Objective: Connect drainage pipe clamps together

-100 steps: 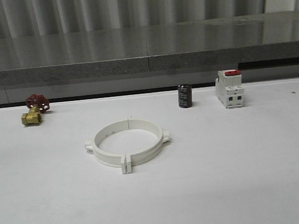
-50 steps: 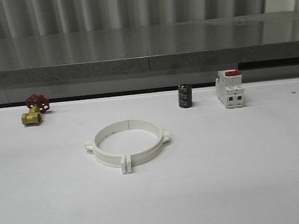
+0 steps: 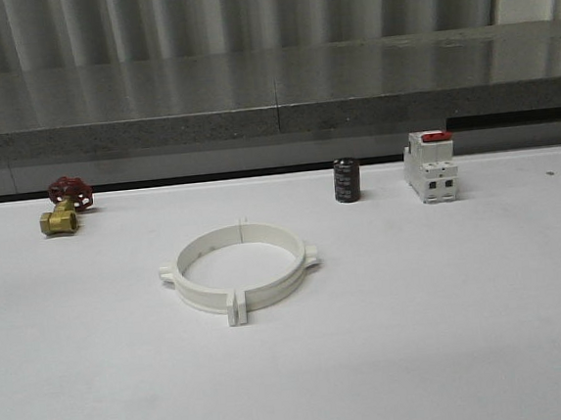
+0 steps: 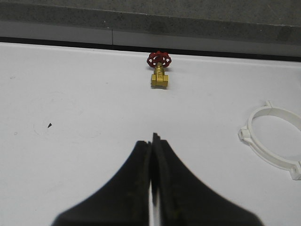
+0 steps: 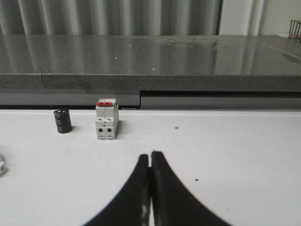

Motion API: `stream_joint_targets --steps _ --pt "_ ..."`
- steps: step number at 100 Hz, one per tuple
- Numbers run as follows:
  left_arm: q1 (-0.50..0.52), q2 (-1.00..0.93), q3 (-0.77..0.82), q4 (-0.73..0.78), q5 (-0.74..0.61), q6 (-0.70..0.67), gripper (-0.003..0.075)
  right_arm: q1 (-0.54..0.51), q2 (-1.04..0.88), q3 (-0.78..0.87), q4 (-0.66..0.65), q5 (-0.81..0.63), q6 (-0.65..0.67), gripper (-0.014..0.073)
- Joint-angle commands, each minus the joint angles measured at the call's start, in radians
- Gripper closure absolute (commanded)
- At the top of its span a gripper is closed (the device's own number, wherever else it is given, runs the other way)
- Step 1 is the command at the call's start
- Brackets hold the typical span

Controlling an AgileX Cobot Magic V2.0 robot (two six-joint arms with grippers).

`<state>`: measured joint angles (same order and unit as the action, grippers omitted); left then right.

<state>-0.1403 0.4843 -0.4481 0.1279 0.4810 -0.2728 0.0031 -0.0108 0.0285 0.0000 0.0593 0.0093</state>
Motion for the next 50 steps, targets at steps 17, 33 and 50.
stream_joint_targets --steps 17,33,50 --pt "0.000 0.005 -0.028 -0.003 -0.074 0.000 0.0741 -0.007 -0.014 -0.019 0.000 -0.084 0.000 0.0661" --pt "0.000 0.005 -0.028 -0.003 -0.074 0.000 0.0741 -0.007 -0.014 -0.019 0.000 -0.084 0.000 0.0661" --pt "0.002 -0.001 -0.024 0.024 -0.079 0.000 0.0741 -0.007 -0.014 -0.019 0.000 -0.084 0.000 0.0661"
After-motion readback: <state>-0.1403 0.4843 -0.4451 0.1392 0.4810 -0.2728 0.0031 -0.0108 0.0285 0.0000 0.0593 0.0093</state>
